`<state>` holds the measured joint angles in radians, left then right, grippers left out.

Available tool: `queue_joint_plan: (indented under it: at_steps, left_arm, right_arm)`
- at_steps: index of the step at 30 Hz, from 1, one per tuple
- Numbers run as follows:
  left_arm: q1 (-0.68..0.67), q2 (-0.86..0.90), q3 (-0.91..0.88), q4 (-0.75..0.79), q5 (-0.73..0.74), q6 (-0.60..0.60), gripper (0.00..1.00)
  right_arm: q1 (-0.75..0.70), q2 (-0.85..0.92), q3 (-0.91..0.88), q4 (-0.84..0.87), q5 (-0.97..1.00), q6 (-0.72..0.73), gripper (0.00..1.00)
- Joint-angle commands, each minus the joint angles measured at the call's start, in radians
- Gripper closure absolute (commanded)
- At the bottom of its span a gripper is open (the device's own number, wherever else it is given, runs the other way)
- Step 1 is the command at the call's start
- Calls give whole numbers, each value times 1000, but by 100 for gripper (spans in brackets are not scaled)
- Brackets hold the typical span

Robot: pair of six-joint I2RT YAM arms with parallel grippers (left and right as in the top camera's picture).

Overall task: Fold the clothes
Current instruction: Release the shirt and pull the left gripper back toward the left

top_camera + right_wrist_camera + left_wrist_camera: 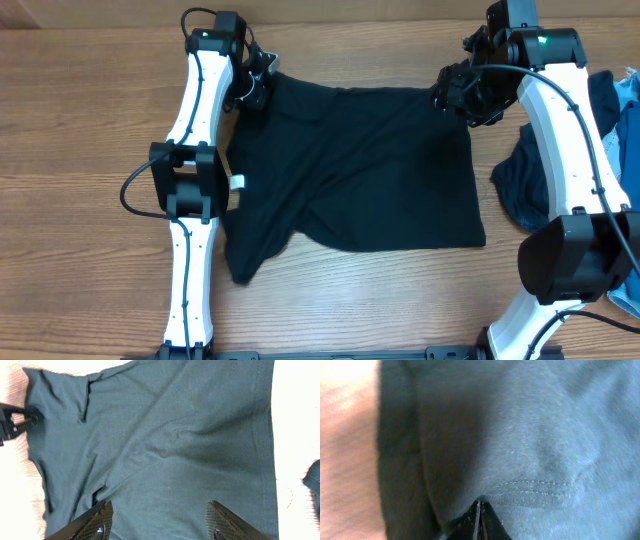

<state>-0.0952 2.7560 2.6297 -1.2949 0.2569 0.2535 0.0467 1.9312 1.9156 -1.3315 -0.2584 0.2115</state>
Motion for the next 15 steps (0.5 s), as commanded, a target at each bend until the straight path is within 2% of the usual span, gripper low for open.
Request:
queue_joint_plan:
  at_steps: [1,4,7,11,15]
  left_arm:
    - [44,34,-2,106,-263,-150,96]
    - [84,34,-2,191,-315,-225,96]
    - [149,34,-2,208,-399,-262,96]
    - [240,34,-2,212,-339,-283,96]
    - [280,20,47,197,-267,-206,94]
  right_arm:
    - [0,-5,1,2,-5,-2,39]
    - [0,-5,1,2,-5,-2,40]
    - [0,-5,1,-5,-5,-2,40]
    - [0,-5,1,-6,-5,-2,40]
    - [0,-5,1,-5,-4,-2,37]
